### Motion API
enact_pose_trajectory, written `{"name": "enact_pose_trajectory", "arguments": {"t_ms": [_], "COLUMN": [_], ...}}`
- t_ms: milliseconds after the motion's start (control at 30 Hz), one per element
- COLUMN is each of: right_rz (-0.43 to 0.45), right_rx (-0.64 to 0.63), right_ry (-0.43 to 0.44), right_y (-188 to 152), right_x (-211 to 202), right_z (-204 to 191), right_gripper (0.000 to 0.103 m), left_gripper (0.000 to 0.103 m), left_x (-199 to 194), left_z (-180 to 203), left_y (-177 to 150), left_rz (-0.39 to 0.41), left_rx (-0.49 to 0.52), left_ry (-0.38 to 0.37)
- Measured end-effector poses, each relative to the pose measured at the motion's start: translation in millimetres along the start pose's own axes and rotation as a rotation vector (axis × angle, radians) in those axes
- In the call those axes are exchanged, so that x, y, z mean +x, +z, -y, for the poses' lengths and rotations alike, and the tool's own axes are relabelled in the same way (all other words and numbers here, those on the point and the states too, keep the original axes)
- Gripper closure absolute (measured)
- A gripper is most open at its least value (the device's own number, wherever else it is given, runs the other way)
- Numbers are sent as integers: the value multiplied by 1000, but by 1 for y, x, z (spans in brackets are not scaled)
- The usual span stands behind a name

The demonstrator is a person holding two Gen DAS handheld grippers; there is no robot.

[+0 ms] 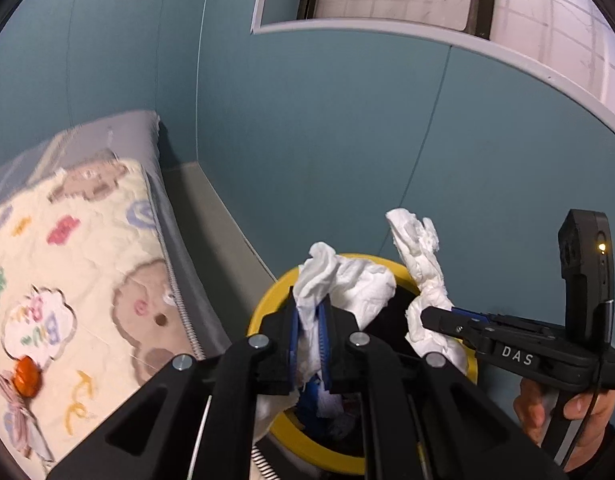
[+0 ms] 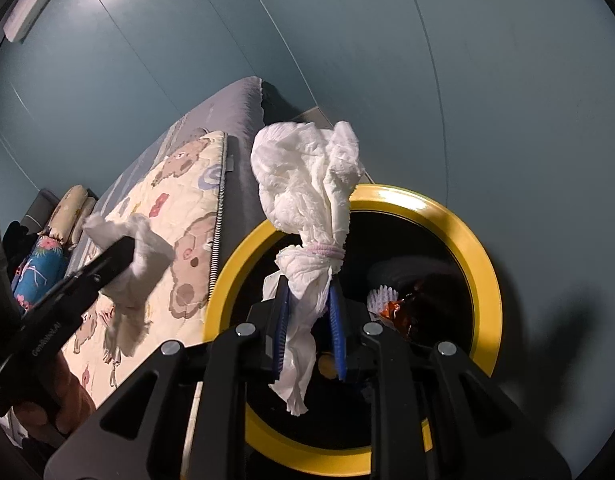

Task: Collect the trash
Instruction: 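Carry both tissue pieces to the yellow bin and open both tools, then move both tools back to the pink cloth and mandarin on the bed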

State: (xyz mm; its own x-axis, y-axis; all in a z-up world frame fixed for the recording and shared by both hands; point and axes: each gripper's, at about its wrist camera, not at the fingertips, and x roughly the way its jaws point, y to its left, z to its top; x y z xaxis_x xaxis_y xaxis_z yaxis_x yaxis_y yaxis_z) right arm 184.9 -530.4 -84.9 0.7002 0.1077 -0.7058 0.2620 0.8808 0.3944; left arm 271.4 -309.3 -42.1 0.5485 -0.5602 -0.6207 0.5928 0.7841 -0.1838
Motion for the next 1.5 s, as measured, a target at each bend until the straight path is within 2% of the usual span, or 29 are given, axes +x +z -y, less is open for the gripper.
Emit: {"name": "enact_pose_trajectory", "arguments": {"t_ms": [133,300,467,667,833,967,1200,1500], "right_rz": [-6,3,8,14,22,28,22,15], "right_rx": [15,25,40,64,77,74,42,-10], "right_ry": [-5,-11,-16,-26,-21,-10,28,92], "right_y": [4,6,5,2,0,0,4,8], "right_x": [7,5,-4,-10,-18,-25,-25,-27], "right_z": [-3,0,6,7,6,2,-26,-73], "right_gripper": [81,78,66,53,49,42,38,35], "left_gripper": [93,74,60,43,38,33,24,20], "left_x": [14,19,15,-3,-31,-55,-105,-164], "left_z": [-2,-10,-15,-22,-25,-30,-34,-52], "left_y": [-4,-5,-6,-8,-8,-9,-13,-18], "left_rz": [-35,-53,-53,-15,38,77,173,276], "left_rx": [-17,-56,-78,-92,-85,-99,-93,-100], "left_ry": [-7,-20,-7,15,28,26,37,72]}}
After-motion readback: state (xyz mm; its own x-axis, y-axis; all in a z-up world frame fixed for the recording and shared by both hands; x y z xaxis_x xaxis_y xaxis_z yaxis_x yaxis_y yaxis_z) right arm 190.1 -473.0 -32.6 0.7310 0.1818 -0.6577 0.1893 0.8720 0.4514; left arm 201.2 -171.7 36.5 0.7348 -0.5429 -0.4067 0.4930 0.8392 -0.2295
